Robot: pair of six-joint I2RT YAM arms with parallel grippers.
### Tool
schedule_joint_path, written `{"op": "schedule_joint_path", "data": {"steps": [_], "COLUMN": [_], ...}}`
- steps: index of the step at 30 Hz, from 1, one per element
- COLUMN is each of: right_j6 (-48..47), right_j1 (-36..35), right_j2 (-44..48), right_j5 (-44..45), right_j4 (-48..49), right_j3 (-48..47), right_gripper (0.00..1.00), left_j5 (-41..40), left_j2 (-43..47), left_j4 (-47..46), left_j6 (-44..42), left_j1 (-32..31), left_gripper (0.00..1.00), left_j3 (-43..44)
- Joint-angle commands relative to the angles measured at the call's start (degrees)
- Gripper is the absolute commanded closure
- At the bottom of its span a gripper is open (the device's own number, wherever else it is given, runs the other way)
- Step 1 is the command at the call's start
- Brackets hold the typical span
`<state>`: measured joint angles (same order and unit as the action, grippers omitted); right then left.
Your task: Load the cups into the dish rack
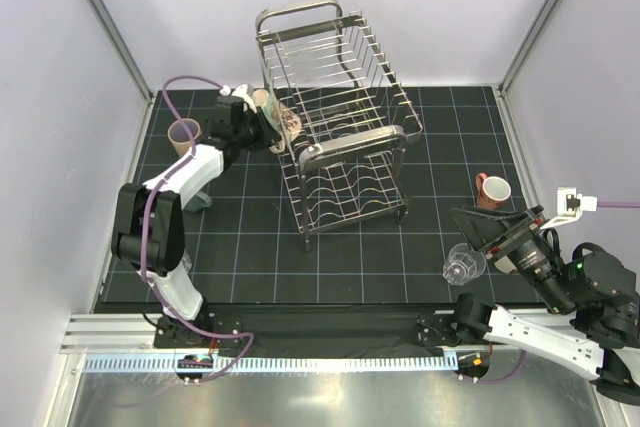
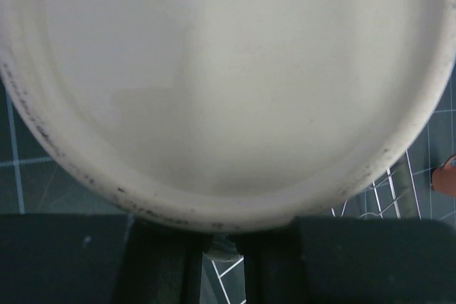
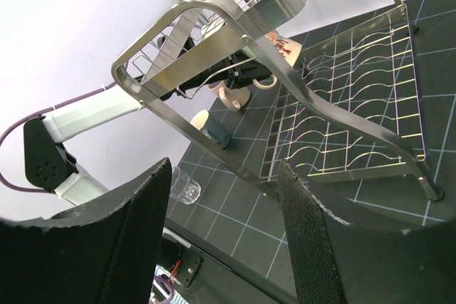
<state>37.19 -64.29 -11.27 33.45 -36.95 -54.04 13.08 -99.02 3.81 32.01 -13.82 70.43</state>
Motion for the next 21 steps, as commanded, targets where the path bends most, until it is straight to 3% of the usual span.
{"op": "schedule_joint_path", "data": {"steps": [1,12,21], "right_j6": [0.4,1.9,2.4], "right_j1": [-0.1,0.0,-0.1], "right_j2": [-0.3,1.4,2.0], "right_j5": [1.5,2.7,3.3], "right_j4": [0.6,-1.3,-2.2], "right_j3": [0.3,0.8,0.8], "right_gripper": [0.37,0.37,0.37], "left_j5": [0.5,-3.1,-11.7], "left_j2": [0.1,-8.2,-8.5], "left_j4": [-11.5,-9.4,-14.1], "left_j6": [-2.2,-7.7,-12.0], "left_j1": [-0.6,-4.0,-7.2], "left_gripper": [1.00,1.00,1.00], "left_j3": [5.7,11.7,7.6]}}
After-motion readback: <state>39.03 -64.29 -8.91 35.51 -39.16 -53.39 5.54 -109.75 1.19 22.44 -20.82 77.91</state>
